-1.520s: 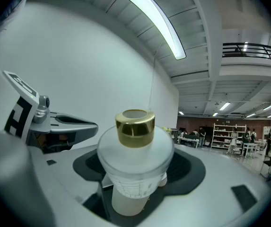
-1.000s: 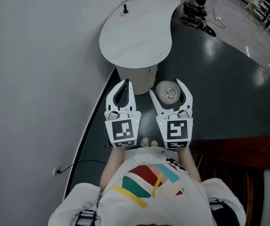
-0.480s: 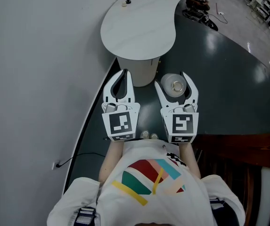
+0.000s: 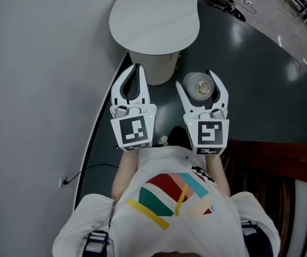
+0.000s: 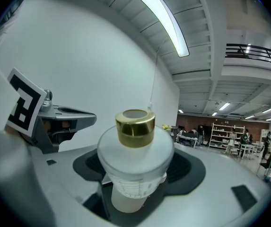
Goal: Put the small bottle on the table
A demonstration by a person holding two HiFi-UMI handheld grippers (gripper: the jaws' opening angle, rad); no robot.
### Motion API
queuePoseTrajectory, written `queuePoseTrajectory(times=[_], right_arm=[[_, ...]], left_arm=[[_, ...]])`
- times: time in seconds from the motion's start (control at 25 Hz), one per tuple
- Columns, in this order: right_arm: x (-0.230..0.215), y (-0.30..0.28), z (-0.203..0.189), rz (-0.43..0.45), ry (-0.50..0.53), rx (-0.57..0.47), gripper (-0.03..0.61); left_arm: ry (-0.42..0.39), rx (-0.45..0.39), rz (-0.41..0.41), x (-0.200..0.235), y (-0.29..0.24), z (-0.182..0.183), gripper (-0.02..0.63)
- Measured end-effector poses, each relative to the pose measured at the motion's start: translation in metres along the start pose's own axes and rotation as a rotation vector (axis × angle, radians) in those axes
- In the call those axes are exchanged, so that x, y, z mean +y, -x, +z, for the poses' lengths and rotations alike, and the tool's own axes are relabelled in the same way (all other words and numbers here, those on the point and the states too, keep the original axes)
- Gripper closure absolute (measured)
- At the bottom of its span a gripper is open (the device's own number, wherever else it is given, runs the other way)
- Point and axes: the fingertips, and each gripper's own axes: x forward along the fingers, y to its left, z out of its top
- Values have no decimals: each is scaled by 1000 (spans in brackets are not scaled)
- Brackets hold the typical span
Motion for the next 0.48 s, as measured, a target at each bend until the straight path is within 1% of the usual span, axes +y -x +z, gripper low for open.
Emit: queuePoseTrajectory(times=[0.12, 0.24, 0.36, 0.48], right_arm=[[-3, -1, -7, -9, 19, 24, 232], [-9, -5, -11, -24, 20, 39, 232], [-17, -12, -11, -40, 14, 32, 233], [-23, -20, -11, -50, 10, 17, 232]], left_arm=[[18, -3, -10, -1, -3, -3, 597], [13, -3, -16, -1, -11, -4, 597], [20, -23, -24, -2, -21, -2, 597], [3, -23, -32, -3, -30, -4, 597]])
